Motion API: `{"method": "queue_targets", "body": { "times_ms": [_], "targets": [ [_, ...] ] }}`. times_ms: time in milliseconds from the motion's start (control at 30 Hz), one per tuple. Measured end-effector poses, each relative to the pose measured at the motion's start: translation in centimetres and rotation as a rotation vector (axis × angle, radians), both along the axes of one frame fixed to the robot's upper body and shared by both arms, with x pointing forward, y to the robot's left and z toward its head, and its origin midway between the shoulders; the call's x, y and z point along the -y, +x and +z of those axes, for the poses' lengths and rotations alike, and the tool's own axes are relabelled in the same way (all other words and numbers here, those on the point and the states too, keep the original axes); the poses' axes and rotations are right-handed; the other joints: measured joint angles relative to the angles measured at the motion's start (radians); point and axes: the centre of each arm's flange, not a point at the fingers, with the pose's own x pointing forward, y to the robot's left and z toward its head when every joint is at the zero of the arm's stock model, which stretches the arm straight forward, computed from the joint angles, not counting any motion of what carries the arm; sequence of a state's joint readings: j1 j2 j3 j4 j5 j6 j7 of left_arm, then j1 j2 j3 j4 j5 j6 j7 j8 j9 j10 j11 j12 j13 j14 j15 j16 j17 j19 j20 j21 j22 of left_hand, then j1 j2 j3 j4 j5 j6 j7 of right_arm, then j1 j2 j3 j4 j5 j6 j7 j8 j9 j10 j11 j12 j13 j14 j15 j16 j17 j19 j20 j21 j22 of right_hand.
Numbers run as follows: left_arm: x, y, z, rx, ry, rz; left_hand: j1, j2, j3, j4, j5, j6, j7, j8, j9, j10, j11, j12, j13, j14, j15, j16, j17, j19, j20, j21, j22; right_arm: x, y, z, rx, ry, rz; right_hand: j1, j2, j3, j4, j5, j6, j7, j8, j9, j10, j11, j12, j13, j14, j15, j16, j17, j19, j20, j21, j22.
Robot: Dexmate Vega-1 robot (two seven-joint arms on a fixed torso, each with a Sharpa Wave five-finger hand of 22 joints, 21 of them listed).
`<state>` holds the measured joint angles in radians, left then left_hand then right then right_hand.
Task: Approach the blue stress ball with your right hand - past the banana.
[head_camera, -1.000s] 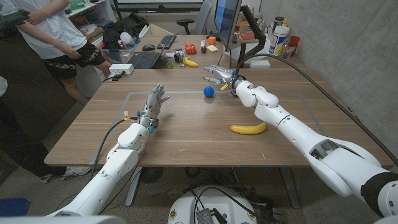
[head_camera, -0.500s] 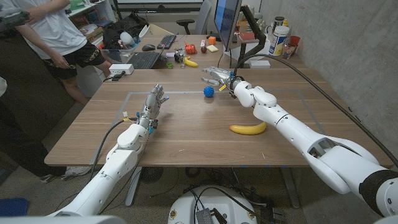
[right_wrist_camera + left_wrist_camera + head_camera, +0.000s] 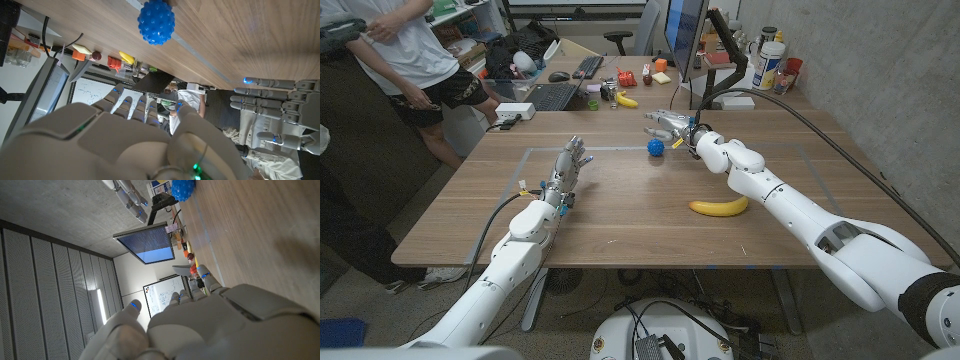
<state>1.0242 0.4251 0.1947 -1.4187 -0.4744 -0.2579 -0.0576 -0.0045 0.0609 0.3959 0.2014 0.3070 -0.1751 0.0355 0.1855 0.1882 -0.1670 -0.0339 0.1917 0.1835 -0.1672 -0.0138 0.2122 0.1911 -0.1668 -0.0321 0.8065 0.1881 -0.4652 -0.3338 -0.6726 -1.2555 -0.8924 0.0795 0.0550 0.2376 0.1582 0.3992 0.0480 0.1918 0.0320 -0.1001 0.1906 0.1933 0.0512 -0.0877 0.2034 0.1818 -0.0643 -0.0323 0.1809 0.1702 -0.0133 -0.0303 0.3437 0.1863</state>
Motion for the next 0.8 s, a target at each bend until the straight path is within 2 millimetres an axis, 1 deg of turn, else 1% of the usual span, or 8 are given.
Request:
{"method": "queue_targets", "body": {
  "times_ms": [67,533,567,667,800],
  "targets": [
    [0.03,-0.04,-0.01,0.000,0.000,0.000,0.000,0.000,0.000,0.000,0.000,0.000,0.000,0.000,0.000,0.000,0.000,0.000,0.000,0.000,0.000,0.000,0.000,0.000,0.000,0.000,0.000,-0.02,0.00,-0.05,0.000,-0.002,-0.001,0.000,0.000,0.000,0.000,0.000,-0.004,0.004,0.000,0.000,0.000,0.000,0.000,0.000,0.000,0.000,0.000,0.000,0.000,0.000,0.000,0.000],
    [0.14,-0.27,-0.10,-0.003,0.004,0.001,0.000,0.000,0.000,0.000,0.000,0.000,0.000,0.000,0.000,0.000,0.000,0.000,0.000,0.000,0.000,0.000,0.000,0.000,0.000,0.000,0.000,-0.30,0.18,-0.48,-0.008,-0.027,-0.011,0.000,0.000,0.000,0.000,0.000,-0.004,0.004,0.000,0.000,0.000,0.000,0.000,0.000,-0.004,-0.004,0.000,0.000,0.000,0.000,-0.004,0.000],
    [0.14,-0.27,-0.11,-0.004,0.004,0.001,0.000,0.000,0.000,0.000,0.000,0.000,0.000,0.000,0.000,0.000,0.000,0.000,0.000,0.000,0.000,0.000,0.000,0.000,0.000,0.000,0.000,-0.30,0.19,-0.49,-0.009,-0.027,-0.011,0.005,0.005,0.000,0.000,0.000,-0.004,0.004,0.000,0.000,0.000,0.000,0.000,0.000,-0.004,-0.004,0.000,0.000,0.000,0.000,-0.004,0.000],
    [0.18,-0.32,-0.02,-0.002,0.004,0.000,0.000,0.000,0.000,0.000,0.000,0.000,0.000,0.000,0.000,0.000,0.000,0.000,0.000,0.000,0.000,0.000,0.000,0.000,0.000,0.000,0.000,-0.28,0.34,-0.54,-0.011,-0.035,-0.020,0.010,0.001,0.000,0.000,0.000,-0.004,0.004,0.000,0.000,0.000,0.000,0.000,0.000,-0.004,-0.004,0.000,0.000,0.000,0.000,-0.004,0.000],
    [0.17,-0.33,0.00,-0.003,0.004,0.001,0.000,0.000,0.000,0.000,0.000,0.000,0.000,0.000,0.000,0.000,0.000,0.000,0.000,0.000,0.000,0.000,0.000,0.000,0.000,0.000,0.000,-0.33,0.47,-0.57,-0.011,-0.041,-0.023,0.010,0.001,0.000,0.000,0.000,-0.009,-0.002,0.000,0.000,-0.001,0.002,0.000,0.000,-0.004,-0.004,0.000,0.000,0.000,0.000,-0.003,0.000]
  ]
}}
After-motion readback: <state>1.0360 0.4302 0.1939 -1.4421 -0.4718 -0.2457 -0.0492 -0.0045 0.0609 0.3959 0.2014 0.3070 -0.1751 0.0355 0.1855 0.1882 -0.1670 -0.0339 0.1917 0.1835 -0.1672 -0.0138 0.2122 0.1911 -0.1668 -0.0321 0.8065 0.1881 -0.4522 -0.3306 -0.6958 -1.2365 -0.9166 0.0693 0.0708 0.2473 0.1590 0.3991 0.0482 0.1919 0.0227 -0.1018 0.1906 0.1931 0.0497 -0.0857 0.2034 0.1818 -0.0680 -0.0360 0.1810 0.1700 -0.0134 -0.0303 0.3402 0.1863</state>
